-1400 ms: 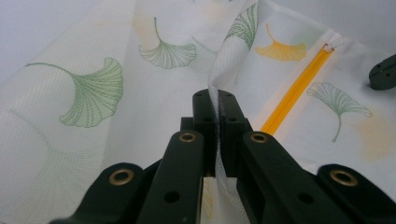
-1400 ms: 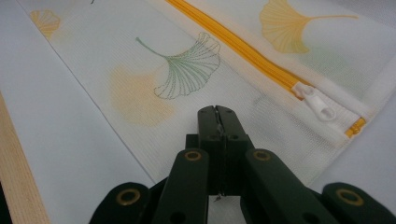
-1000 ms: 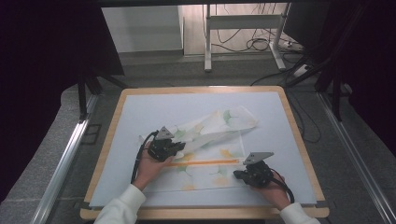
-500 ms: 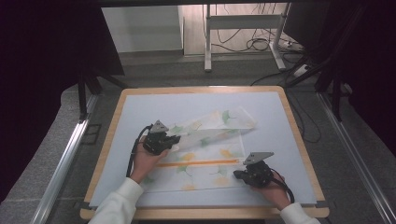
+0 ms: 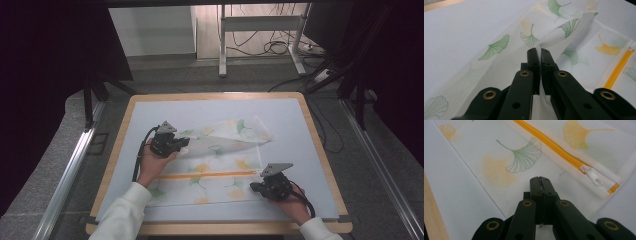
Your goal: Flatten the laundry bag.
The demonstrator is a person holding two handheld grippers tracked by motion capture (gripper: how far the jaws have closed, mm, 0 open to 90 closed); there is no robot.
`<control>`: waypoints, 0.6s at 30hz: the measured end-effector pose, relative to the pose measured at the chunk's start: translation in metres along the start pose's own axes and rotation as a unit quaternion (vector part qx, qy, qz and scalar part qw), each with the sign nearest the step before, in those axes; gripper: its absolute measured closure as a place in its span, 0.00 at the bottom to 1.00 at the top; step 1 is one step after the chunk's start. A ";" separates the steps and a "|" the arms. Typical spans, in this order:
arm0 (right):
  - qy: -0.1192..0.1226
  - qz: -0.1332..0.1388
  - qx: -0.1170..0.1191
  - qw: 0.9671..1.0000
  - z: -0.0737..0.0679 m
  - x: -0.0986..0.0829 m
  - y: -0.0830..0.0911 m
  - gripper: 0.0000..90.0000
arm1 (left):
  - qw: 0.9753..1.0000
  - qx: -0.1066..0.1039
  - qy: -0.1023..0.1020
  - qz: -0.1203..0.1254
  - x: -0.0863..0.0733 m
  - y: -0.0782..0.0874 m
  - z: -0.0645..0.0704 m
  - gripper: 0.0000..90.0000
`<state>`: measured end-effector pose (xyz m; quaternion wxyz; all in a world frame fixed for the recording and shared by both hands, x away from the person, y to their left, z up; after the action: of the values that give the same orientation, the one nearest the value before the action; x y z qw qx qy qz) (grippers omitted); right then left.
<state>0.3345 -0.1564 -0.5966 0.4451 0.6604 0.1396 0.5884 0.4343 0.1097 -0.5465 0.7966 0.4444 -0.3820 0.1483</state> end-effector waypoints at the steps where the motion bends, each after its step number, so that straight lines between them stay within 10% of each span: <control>1: 0.000 0.000 0.000 1.000 0.000 0.000 0.000 0.99 | 1.000 0.002 0.001 0.000 0.001 0.000 -0.001 0.99; 18: -0.002 0.002 0.002 1.000 0.001 0.000 0.000 0.99 | 0.999 0.036 0.024 0.027 0.029 -0.001 -0.042 0.99</control>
<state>0.3349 -0.1567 -0.5967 0.4432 0.6626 0.1387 0.5876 0.4748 0.1405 -0.5387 0.7844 0.4588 -0.3694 0.1943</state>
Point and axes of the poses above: each handheld gripper's, and its own axes: y roughly backward along the jaws, x roughly out of its top, z roughly to its right, the point moved 10 cm from there along -y, roughly forward along the jaws, and after that the axes turned 14 degrees about y, right-handed, at the moved point
